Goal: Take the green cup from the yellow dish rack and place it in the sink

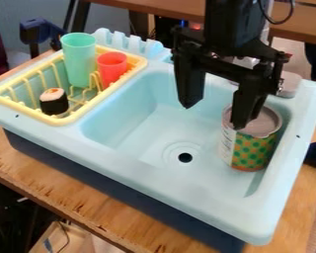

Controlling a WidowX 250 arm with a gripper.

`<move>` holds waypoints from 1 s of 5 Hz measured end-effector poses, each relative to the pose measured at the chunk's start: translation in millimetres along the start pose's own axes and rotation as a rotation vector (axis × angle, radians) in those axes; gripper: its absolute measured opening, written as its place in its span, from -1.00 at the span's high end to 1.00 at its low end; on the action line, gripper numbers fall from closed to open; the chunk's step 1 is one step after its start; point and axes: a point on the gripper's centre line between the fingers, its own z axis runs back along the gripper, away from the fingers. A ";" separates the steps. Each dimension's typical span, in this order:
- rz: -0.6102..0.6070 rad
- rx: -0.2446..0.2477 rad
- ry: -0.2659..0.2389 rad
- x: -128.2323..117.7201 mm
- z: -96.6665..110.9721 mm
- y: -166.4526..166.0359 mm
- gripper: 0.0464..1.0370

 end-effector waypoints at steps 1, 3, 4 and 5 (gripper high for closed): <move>0.004 0.005 0.027 -0.7 -7.4 1.2 -0.93; 0.095 0.173 0.012 -3.2 42.5 47.4 -0.93; 0.117 0.176 -0.007 0.9 39.9 75.2 -0.93; 0.167 0.153 -0.044 -2.3 44.5 119.2 -0.93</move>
